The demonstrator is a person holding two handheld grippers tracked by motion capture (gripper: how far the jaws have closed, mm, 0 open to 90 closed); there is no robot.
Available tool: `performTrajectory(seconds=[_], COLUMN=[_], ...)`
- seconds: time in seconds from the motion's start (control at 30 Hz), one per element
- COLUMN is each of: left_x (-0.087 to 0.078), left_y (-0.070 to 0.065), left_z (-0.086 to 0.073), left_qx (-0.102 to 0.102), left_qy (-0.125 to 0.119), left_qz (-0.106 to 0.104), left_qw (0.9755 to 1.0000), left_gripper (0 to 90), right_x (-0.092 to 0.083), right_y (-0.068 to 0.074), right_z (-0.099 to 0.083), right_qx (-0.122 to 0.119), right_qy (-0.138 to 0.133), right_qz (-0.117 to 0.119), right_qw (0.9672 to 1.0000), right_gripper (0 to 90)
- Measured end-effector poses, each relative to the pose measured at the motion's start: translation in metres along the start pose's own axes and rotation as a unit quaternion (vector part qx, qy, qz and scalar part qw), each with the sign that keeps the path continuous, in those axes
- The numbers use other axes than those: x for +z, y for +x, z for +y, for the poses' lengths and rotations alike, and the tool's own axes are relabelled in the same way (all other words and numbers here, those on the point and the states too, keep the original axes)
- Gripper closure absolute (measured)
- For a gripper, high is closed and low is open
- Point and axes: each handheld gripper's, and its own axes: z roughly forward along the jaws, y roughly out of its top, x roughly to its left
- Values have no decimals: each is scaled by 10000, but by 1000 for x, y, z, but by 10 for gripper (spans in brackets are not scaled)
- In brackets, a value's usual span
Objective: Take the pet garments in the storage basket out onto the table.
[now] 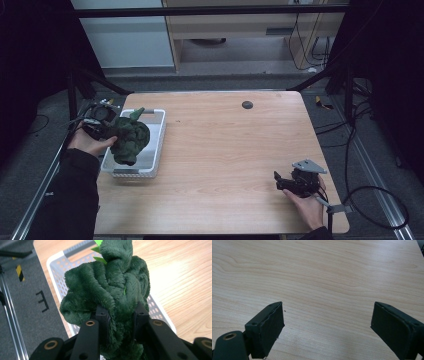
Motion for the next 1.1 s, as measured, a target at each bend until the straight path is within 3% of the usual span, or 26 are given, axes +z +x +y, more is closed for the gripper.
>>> performTrajectory(seconds=[0.4, 0.63, 0.83, 1.1], left_x=[-42, -60, -66, -63], left_y=[-15, -31, -52, -81], left_z=[5, 12, 21, 29], left_qx=[390, 673, 974, 1419], left_qy=[-218, -332, -368, -339], left_qz=[39, -70, -234, -446], left_qw=[9990, 9972, 9943, 9883], left_gripper=[718, 718, 718, 719], right_x=[0, 0, 0, 0], right_y=[0, 0, 0, 0], right_z=[0, 1, 0, 1], right_qx=[-17, -22, -24, -28], right_qy=[12, 7, -9, -16], right_qz=[-36, -29, -48, -50], right_qw=[10000, 10000, 10000, 10000], right_gripper=[109, 105, 101, 101])
